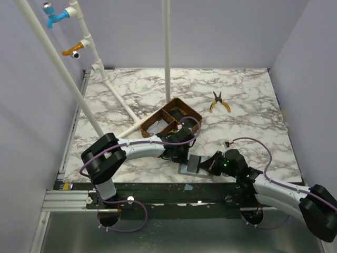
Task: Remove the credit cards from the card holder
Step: Remove the credit card from the card holder.
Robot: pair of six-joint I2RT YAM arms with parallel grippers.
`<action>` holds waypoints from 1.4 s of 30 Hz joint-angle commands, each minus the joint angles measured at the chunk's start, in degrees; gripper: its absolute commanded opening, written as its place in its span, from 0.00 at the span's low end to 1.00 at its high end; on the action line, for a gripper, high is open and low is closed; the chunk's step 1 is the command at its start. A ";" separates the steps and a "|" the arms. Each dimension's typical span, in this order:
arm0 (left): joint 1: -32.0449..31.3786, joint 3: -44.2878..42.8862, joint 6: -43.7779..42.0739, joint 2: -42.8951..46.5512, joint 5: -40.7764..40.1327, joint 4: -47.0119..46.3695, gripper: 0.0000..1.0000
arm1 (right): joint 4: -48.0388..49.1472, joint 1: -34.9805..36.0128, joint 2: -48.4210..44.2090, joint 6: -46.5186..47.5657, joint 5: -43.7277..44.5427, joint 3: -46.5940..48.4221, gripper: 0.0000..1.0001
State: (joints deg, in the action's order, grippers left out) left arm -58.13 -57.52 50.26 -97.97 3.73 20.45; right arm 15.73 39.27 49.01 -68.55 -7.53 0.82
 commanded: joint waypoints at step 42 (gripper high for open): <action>0.56 2.13 -1.54 -2.39 -5.13 6.03 0.00 | -37.07 -0.47 -14.94 2.25 11.10 7.95 0.01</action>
State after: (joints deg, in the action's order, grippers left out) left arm -58.13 -57.52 50.28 -97.97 3.70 20.47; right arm -13.87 39.24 35.16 -68.03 -0.43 6.83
